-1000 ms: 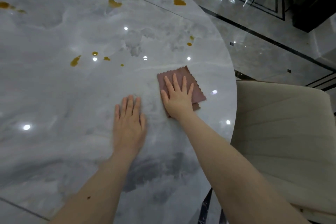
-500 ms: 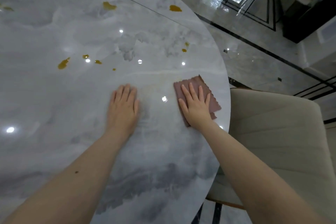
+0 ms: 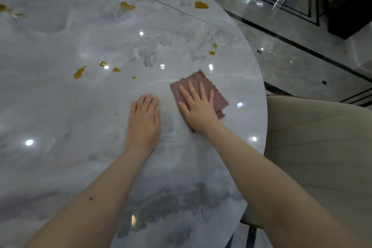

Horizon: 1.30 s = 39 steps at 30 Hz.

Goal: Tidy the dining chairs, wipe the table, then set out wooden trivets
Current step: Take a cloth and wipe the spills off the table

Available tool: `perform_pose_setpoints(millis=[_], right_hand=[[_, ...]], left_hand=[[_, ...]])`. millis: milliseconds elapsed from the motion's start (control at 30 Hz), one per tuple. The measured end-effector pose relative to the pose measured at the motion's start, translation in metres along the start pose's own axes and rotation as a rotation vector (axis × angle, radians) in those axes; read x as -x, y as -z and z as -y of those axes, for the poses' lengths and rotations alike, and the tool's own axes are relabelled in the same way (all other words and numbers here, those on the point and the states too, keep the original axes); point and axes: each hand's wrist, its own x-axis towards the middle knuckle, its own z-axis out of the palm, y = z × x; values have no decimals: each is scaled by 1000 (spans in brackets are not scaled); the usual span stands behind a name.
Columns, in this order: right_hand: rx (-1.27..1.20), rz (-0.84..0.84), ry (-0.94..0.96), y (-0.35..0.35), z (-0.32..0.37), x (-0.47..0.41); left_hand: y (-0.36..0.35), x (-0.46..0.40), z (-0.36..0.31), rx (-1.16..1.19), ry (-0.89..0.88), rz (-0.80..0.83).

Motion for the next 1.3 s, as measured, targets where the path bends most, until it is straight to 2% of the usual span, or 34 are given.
perform_pose_setpoints(millis=[100,200,300,400,467,567,733,800,900,1000,1100,1200,1300], right_hand=[[33,35,253,-7,8,72],[76,92,392,-7,-27,127],[58,63,221,0,-49,126],[6,20,-37,1,-26,83],[-8,7,-119,-2,1,53],[-24,-11,-113,-5,43,23],[-9,-26,99,-24,100,54],[-2,-35,164,-28,101,91],[35,-1,191,-31,66,148],[60,22,101,-20,12,174],[36,26,-140,-10,-12,146],[-52,-14,-323,-11,14,104],[-50,-27,-218,-22,63,100]], left_hand=[[10,3,1,208,12,3],[25,20,10,164,-30,29],[34,55,19,12,-63,13],[37,83,25,-131,-34,27],[36,91,31,-167,-4,41],[34,92,33,-179,22,36],[31,92,33,-151,47,38],[32,92,34,-126,45,24],[35,93,34,-76,20,-19],[35,92,35,-11,28,-46],[38,91,37,20,23,13],[46,93,42,-24,-21,60],[52,109,46,-122,23,66]])
